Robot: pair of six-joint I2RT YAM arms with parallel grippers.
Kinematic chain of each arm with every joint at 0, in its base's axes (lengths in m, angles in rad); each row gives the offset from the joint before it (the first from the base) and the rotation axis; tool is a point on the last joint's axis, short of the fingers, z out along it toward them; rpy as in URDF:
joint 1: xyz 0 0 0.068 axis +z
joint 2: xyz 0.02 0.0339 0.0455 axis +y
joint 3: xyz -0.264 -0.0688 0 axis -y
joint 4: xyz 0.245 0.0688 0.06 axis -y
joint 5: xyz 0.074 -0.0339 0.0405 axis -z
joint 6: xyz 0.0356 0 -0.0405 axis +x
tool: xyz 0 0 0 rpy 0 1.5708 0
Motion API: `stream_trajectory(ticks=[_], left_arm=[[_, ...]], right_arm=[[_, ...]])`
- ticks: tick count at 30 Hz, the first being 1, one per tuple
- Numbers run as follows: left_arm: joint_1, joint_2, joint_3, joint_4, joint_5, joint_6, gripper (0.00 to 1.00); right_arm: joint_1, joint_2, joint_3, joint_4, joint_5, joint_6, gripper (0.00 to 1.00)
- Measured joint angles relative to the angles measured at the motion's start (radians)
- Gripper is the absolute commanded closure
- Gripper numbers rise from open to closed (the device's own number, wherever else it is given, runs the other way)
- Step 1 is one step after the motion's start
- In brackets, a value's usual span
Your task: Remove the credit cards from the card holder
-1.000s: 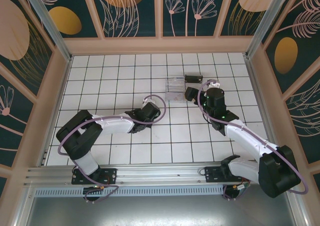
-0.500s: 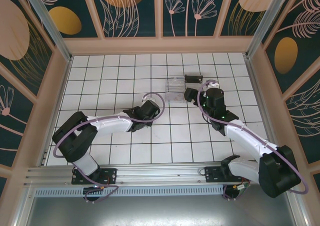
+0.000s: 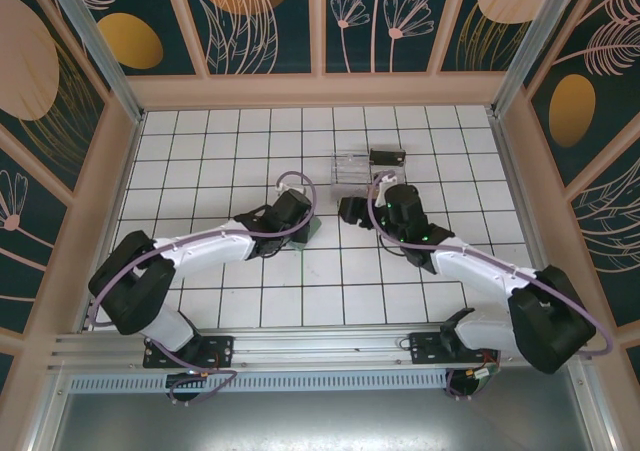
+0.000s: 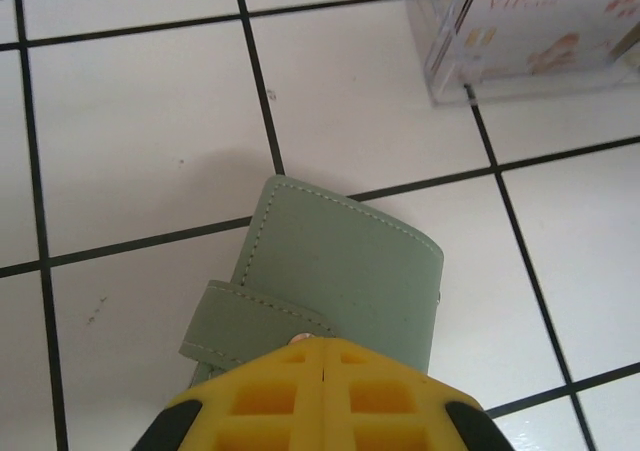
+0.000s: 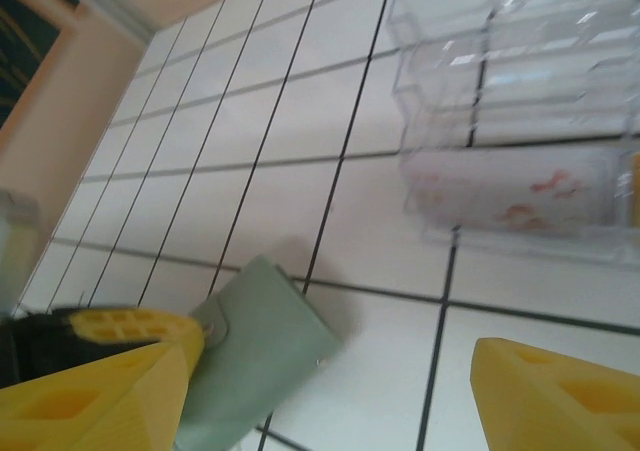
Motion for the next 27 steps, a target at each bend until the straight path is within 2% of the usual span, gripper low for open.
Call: stream_trajectory(ticks=[7,9,13,15,24,25,27], left_arm=[[0.007,-0.057,-0.057,0.021,0.016,-0.085,1.0],[0.007,-0.063,-0.089,0.039,0.038,-0.131,1.0],[0.007,-0.07,-0.149,0.071,0.071,-0.216,1.0],[0.007,-0.078,-0.165,0.074,0.072,-0.238,1.0],[0.007,-0.113,-0.187,0.112,0.056,-0.28,1.0],[0.007,-0.113,-0.188,0.111,0.056,-0.279,0.96],[0.007,-0.112,-0.188,0.11,0.054,-0.266,0.75]], right_arm=[[0.046,0.079,0.0,0.013,-0.029,0.011,0.25],[0.051,0.094,0.004,0.013,-0.042,0.017,0.34],[0.054,0.142,0.023,0.033,-0.101,0.034,0.58],[0.057,0.174,0.036,0.046,-0.135,0.048,0.65],[0.099,0.343,0.106,0.087,-0.236,0.071,0.68],[0.106,0.356,0.117,0.087,-0.24,0.071,0.68],[0.113,0.372,0.134,0.087,-0.241,0.071,0.68]])
